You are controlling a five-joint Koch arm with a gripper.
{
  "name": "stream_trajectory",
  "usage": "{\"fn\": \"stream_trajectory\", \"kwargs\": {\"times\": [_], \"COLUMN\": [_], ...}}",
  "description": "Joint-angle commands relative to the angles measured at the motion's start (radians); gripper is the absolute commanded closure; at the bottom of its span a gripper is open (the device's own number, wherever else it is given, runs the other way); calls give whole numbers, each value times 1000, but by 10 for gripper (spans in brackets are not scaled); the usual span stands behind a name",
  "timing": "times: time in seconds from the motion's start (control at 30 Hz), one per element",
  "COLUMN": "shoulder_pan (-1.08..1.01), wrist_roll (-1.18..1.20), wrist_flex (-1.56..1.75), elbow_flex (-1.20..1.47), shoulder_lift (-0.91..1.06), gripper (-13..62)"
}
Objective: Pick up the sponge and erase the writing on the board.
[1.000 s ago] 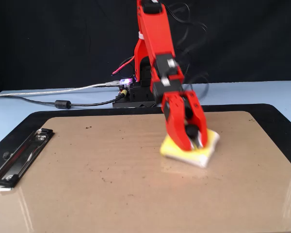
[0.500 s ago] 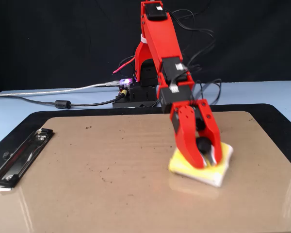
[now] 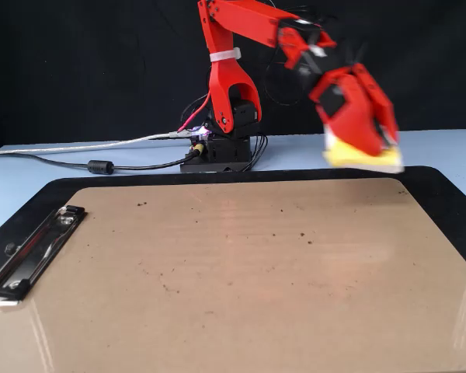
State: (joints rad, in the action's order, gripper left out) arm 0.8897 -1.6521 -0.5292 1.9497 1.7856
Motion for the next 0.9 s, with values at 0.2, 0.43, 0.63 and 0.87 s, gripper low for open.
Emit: {"fn": "stream_trajectory", "kwargs": {"times": [0.2, 0.43, 0.63, 0.87], "shoulder_pan": [54, 75, 81, 6], "wrist_roll": [-5, 23, 18, 17], "wrist_flex": [336, 425, 322, -371], "elbow_flex": [-12, 95, 207, 34], "shoulder_lift": [-179, -207, 29, 376], "gripper": [574, 303, 192, 192]}}
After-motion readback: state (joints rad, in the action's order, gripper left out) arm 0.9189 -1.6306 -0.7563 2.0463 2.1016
